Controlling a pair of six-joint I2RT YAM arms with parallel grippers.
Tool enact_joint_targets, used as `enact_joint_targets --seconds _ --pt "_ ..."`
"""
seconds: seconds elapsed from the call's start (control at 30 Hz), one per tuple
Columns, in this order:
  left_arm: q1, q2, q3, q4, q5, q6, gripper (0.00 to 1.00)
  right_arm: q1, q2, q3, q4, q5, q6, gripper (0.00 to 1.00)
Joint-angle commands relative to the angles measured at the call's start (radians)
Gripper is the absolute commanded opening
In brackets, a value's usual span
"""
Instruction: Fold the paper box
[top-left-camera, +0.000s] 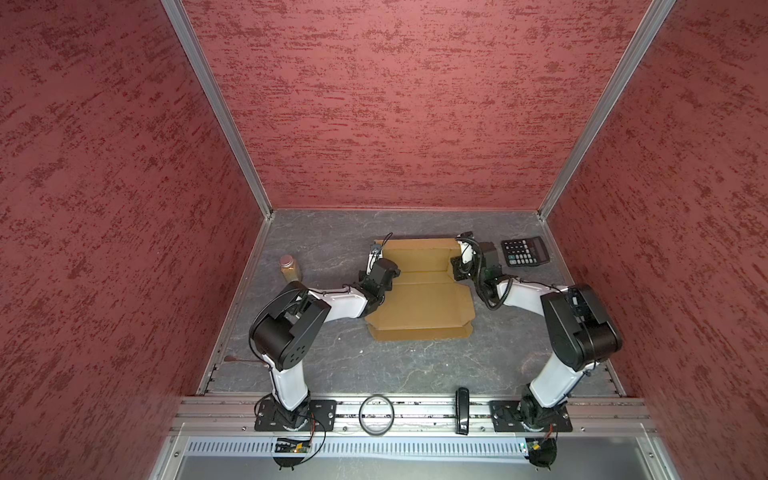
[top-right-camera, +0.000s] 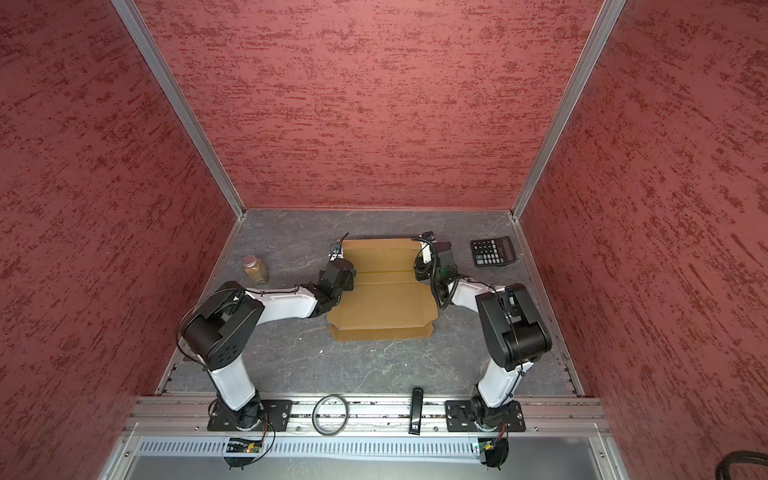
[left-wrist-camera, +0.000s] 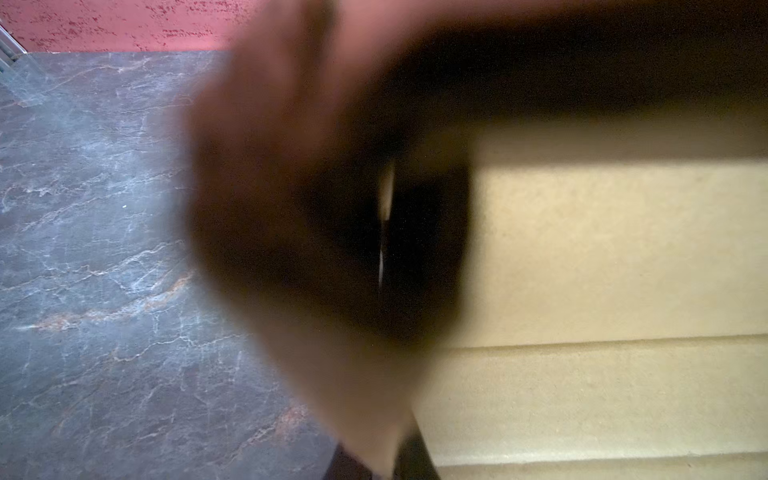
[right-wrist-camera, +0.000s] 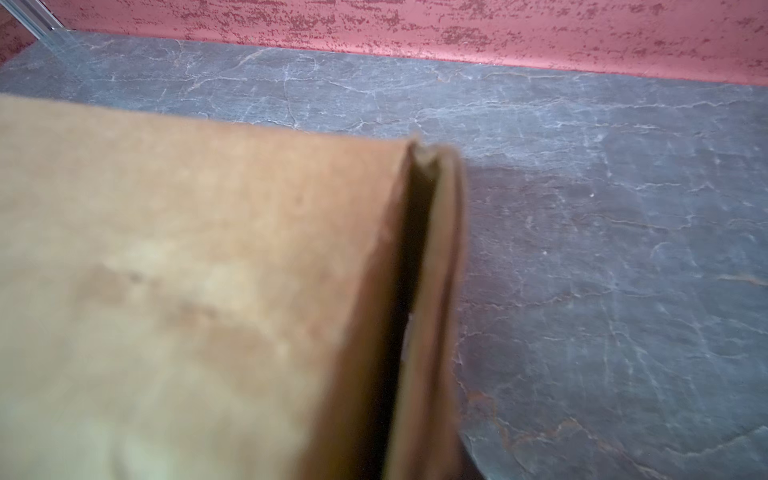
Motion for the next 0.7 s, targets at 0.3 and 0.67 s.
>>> enact_joint_targets --seconds 0.3,0.67 --pt "-0.012 -0.026 -0.021 0.003 0.033 -0.025 0.10 0.024 0.001 -0.070 0.213 0.003 0.064 0.39" --pt "-0.009 -0.034 -0.025 -0.009 0.023 -0.024 0.10 0.024 -0.004 -0.186 0.450 0.000 0.073 0.31"
